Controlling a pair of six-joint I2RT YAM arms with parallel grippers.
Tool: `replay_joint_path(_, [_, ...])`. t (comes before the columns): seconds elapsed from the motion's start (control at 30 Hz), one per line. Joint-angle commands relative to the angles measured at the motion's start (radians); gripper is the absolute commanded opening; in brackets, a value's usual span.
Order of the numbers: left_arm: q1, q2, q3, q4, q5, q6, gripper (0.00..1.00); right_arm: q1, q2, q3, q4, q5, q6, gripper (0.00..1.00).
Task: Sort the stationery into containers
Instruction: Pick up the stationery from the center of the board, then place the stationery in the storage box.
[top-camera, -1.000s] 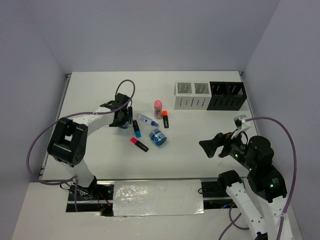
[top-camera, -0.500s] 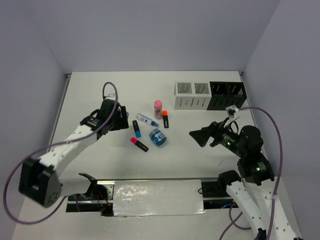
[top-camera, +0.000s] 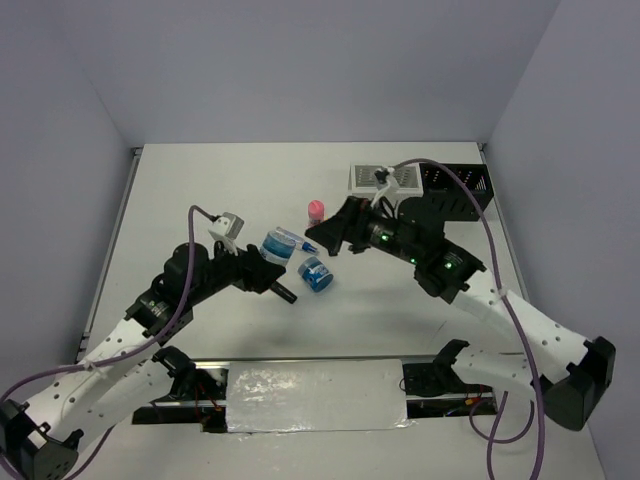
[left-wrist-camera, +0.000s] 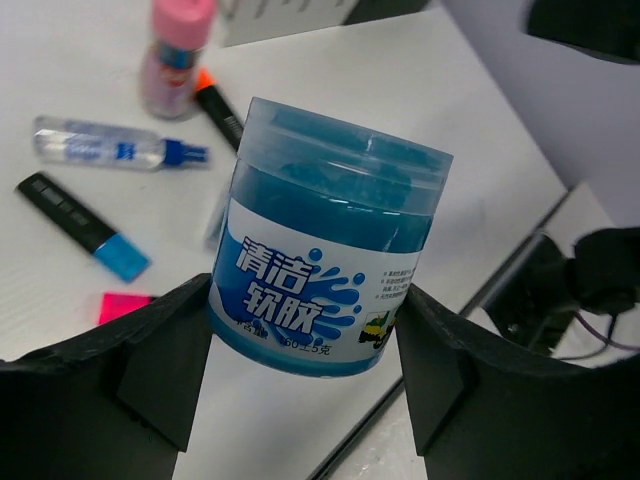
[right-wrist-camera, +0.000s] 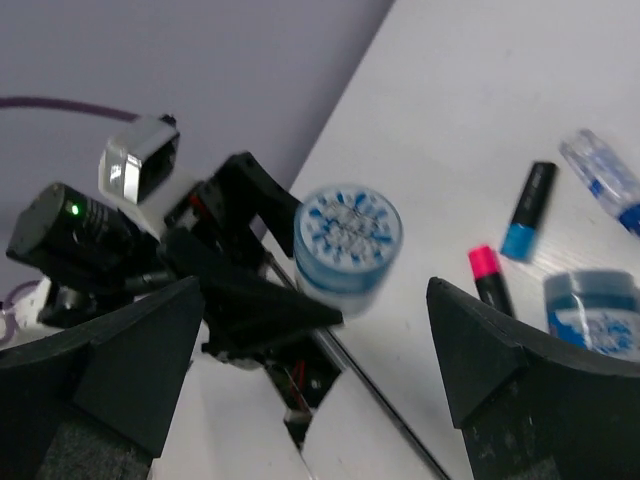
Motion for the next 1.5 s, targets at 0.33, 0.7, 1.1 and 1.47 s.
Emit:
replay_joint_path(0.33, [-0.099, -0.053, -0.01, 0.271, 0.106, 0.073, 0.0, 0.24, 0.215, 0.19, -0.013, 0.382, -0.025, 1.0])
replay_joint_path(0.7, [-0.099, -0.052, -0.014, 0.293, 0.09, 0.09, 0.0, 0.253, 0.18, 0.118, 0.047, 0.149, -0.019, 0.97])
replay_joint_path(1.1, [-0.099, -0.053, -0.001, 0.27, 0.104, 0.108, 0.05, 0.254, 0.157, 0.11, 0.042, 0.183, -0.06, 0.11])
replay_joint_path(1.47, [-0.099, 0.016, 0.258, -0.207, -0.332, 0.022, 0.99, -0.005, 0.045, 0.107, -0.02, 0.355, -0.279, 0.0])
